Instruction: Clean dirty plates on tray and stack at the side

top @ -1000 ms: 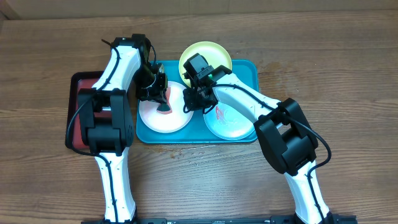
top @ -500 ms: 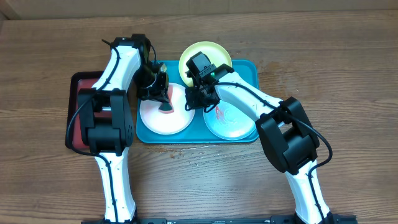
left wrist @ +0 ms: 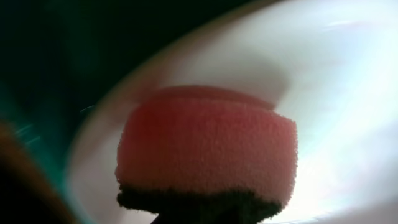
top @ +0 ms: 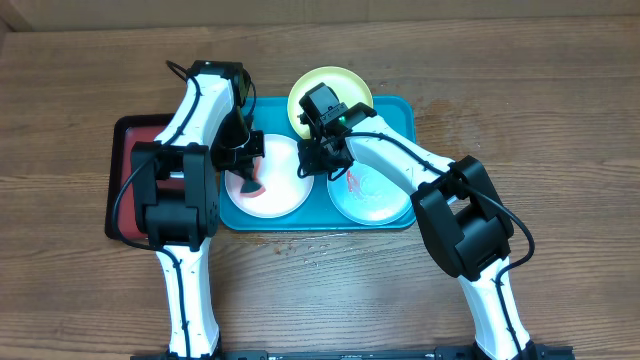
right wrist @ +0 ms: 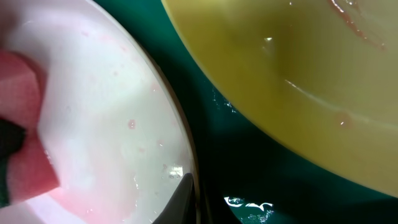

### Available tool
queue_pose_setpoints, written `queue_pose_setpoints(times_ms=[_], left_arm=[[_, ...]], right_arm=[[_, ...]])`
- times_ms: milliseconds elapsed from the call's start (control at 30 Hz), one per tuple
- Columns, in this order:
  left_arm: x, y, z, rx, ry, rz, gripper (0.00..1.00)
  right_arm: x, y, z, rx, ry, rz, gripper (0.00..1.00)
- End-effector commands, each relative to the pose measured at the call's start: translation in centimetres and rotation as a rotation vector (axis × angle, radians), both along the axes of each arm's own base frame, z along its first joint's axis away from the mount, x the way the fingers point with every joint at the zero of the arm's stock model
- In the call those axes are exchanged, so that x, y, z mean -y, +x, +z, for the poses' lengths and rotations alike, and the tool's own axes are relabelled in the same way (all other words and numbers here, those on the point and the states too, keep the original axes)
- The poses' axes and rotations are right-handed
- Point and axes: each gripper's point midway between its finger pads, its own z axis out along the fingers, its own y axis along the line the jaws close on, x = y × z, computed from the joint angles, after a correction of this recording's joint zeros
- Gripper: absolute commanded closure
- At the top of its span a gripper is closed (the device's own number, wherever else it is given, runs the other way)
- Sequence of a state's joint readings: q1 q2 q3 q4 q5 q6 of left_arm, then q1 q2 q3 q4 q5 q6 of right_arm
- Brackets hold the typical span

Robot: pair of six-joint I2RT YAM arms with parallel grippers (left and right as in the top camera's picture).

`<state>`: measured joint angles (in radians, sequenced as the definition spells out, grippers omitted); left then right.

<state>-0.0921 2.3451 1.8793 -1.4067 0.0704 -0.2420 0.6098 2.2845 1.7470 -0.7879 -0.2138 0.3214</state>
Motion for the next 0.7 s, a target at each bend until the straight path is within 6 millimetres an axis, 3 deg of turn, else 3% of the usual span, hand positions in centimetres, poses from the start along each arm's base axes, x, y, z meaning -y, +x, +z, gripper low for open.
queue_pose_setpoints(times_ms=[0, 200, 433, 667], left_arm=[[-2.9, 0.0, 0.3, 0.017, 0.192, 0.074, 0.96], [-1.6, 1.2, -0.1, 0.065, 0.138, 0.152, 0.96], [4.0, 3.7, 0.0, 0.129, -0.183, 0.208, 0.96], [5.9, 2.4, 0.5, 0.095, -0.277, 0.078, 0.96]], right_arm=[[1.3, -0.4, -2.3, -0.028, -0.061, -0.009, 0.96], [1.2, -0.5, -2.2, -0.034, -0.055, -0.006, 0.96], [0.9, -0.7, -2.2, -0.041, -0.043, 0.0, 0.96], [0.9, -0.7, -2.2, -0.041, -0.042, 0.0, 0.96]])
